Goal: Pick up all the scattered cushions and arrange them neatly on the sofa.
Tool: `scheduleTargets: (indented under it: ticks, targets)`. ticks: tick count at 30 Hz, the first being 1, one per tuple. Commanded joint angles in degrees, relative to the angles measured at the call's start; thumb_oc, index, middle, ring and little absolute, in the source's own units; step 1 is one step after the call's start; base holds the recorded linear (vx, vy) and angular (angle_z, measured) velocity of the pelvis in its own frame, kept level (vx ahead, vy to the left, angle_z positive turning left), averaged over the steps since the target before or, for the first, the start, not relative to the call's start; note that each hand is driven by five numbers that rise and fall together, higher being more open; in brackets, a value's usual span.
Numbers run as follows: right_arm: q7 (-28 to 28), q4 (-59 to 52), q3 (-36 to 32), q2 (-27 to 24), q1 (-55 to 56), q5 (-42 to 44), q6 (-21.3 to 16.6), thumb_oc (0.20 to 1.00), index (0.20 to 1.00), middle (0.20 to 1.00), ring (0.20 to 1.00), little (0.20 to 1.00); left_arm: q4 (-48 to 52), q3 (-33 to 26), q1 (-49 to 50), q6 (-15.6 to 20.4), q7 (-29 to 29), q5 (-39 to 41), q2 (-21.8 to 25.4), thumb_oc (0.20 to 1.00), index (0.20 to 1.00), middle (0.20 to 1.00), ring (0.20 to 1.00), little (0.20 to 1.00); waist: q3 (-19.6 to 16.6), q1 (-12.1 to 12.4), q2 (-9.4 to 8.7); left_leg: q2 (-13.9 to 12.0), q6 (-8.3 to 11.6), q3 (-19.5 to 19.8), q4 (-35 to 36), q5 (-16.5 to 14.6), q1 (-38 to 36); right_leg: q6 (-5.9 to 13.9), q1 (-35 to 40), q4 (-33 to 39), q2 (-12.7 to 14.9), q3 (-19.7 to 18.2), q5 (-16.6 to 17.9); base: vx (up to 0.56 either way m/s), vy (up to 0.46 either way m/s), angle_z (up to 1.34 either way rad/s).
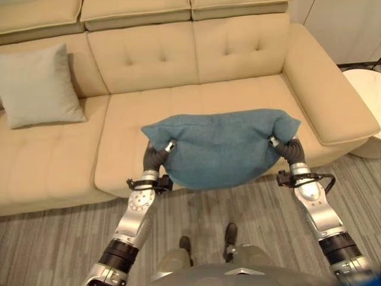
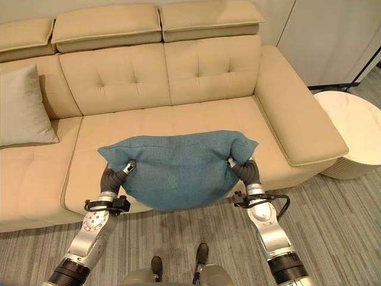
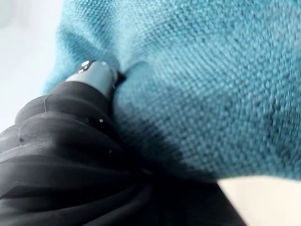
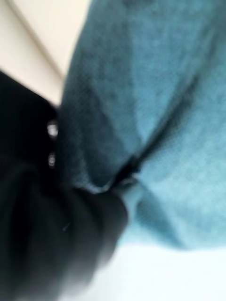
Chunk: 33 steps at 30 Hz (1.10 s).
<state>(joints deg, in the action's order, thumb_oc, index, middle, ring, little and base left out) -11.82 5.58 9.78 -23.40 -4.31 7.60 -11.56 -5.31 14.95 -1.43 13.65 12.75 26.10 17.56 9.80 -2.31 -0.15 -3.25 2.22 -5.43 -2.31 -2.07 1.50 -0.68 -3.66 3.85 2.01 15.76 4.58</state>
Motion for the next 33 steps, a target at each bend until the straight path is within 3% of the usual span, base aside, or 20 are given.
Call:
scheduleTargets:
  ticks: [1,4,7,9,10,13,17,18,23,25,27,29,32,33]
  targets:
    - [0.62,-4.87,1.20,1.87,-3.03,-0.47,-4.95,0.200,0.200,0.200,0.200,0.200,3.99,-0.62,-2.21,4.15,-1.77,-0.98,0.95,0.200,0.200,0.200,0.200,0.200,-4.47,2.83,-3.67,4.64,1.00,2.97,-1.22,3.67,5.77,6.85,3.97,-4.73,1.57,-3.37,-5.75,0.26,0.212,-0.65]
    - [1.79,-4.46,2.12,3.17,-3.51,-0.01,-4.67,0.200,0.200,0.200,0.200,0.200,5.34,-1.07,-0.76,3.84,-2.29,-1.81,1.93,0.200,0.200,0.200,0.200,0.200,-4.08,4.36,-3.73,5.44,-1.54,3.79,-0.67,1.66,2.86,8.39,3.01,-11.92,3.34,-5.66,-6.93,0.19,0.217,-0.59]
    - [2.32,-4.20,3.21,3.93,-4.36,-0.39,-4.74,0.200,0.200,0.200,0.200,0.200,6.61,-1.25,-0.46,4.12,-2.23,-2.67,3.56,0.200,0.200,0.200,0.200,0.200,-2.50,5.12,-3.31,5.68,-3.80,3.09,-1.51,0.23,1.53,10.92,-2.44,-22.96,5.38,-6.42,-3.49,0.07,0.186,-0.71]
    - [2.91,-4.54,3.20,3.95,-3.94,-0.43,-4.59,0.200,0.200,0.200,0.200,0.200,6.91,-1.25,-0.19,4.00,-2.44,-3.29,3.87,0.200,0.200,0.200,0.200,0.200,-2.47,4.89,-3.24,5.79,-4.20,3.39,-1.39,-0.63,0.28,10.41,-4.00,-23.84,5.56,-6.72,-3.30,0.13,0.118,-0.36]
    - [2.92,-4.20,3.53,3.85,-4.63,-0.21,-4.56,0.200,0.200,0.200,0.200,0.200,6.66,-1.23,-0.23,4.07,-2.25,-3.65,3.98,0.200,0.200,0.200,0.200,0.200,-2.45,4.84,-3.06,5.81,-4.39,3.67,-0.54,-1.05,-0.96,9.65,-5.27,-20.85,6.30,-5.80,-2.55,0.16,0.027,-0.01]
    - [3.13,-4.18,4.01,3.53,-5.43,-0.01,-4.40,0.200,0.200,0.200,0.200,0.200,6.67,-1.61,-0.29,4.02,-2.03,-3.35,3.83,0.200,0.200,0.200,0.200,0.200,-2.02,4.19,-3.06,5.78,-4.03,4.30,0.28,-1.74,-2.25,9.53,-7.32,-15.23,6.78,-5.91,-0.77,0.15,-0.013,-0.02]
    - [3.12,-4.42,4.06,2.87,-5.36,-0.76,-4.00,0.200,0.200,0.200,0.200,0.200,5.91,-1.85,-0.42,4.23,-1.92,-3.15,3.30,0.200,0.200,0.200,0.200,0.200,-1.56,2.86,-3.21,5.70,-3.34,6.17,-0.11,-2.77,-3.36,10.34,-8.38,-12.05,5.48,-9.49,0.85,0.19,-0.083,0.15]
    - [3.34,-4.53,3.71,2.48,-4.45,-0.89,-4.03,0.200,0.200,0.200,0.200,0.200,5.27,-1.62,-0.34,4.33,-2.43,-2.71,2.74,0.200,0.200,0.200,0.200,0.200,-2.67,2.67,-3.83,5.51,-2.37,6.90,-0.35,-3.51,-3.89,10.00,-5.99,-9.89,4.47,-9.79,0.09,0.26,-0.158,0.52]
    - [2.91,-5.60,2.19,1.69,-2.82,0.18,-4.41,0.200,0.200,0.200,0.200,0.200,5.17,-0.62,-0.85,3.90,-3.45,-1.34,2.08,0.200,0.200,0.200,0.200,0.200,-3.46,1.53,-4.52,3.70,0.61,7.13,-5.13,-4.78,-2.15,8.18,-1.80,-6.96,3.41,-6.37,-1.85,0.17,-0.191,0.46]
    - [2.11,-5.64,1.52,1.34,-2.64,0.93,-4.62,0.200,0.200,0.200,0.200,0.200,4.75,-0.01,-2.09,4.07,-3.46,-0.24,1.74,0.200,0.200,0.200,0.200,0.200,-3.05,0.89,-5.14,1.41,2.34,5.08,-12.17,-2.91,0.89,7.00,0.04,-6.45,3.26,-4.58,-2.67,0.12,-0.206,0.60]
    - [1.72,-6.36,1.30,1.36,-2.75,1.34,-4.75,0.200,0.200,0.200,0.200,0.200,4.56,0.45,-2.49,3.94,-3.10,-0.07,1.44,0.200,0.200,0.200,0.200,0.200,-2.40,1.01,-5.31,1.16,2.17,4.14,-14.48,-2.53,2.72,6.38,1.56,-5.77,3.08,-3.33,-3.36,0.09,-0.133,0.48]
    - [1.54,-6.64,0.70,1.40,-2.62,1.55,-4.67,0.200,0.200,0.200,0.200,0.200,4.53,0.35,-2.56,3.83,-3.02,-0.28,1.45,0.200,0.200,0.200,0.200,0.200,-2.32,1.17,-5.47,1.81,1.69,3.28,-12.36,-2.87,4.39,6.56,2.16,-5.08,3.04,-2.97,-3.86,0.10,-0.071,0.25]
    - [1.42,-6.49,0.41,1.50,-2.77,2.17,-4.96,0.200,0.200,0.200,0.200,0.200,4.38,0.59,-2.88,3.66,-2.98,-0.77,1.55,0.200,0.200,0.200,0.200,0.200,-2.52,1.26,-5.31,2.40,0.72,2.11,-8.02,-0.95,6.33,6.73,2.72,-4.54,2.46,-3.16,-4.16,0.15,0.010,0.16]
    - [1.16,-5.75,0.73,1.99,-2.91,2.16,-4.84,0.200,0.200,0.200,0.200,0.200,3.96,0.71,-3.27,3.43,-2.82,-1.43,1.50,0.200,0.200,0.200,0.200,0.200,-2.42,2.22,-4.64,2.84,1.10,0.89,-3.54,5.33,10.70,6.40,4.20,-4.59,0.72,-4.47,-5.61,0.20,0.034,-0.01]
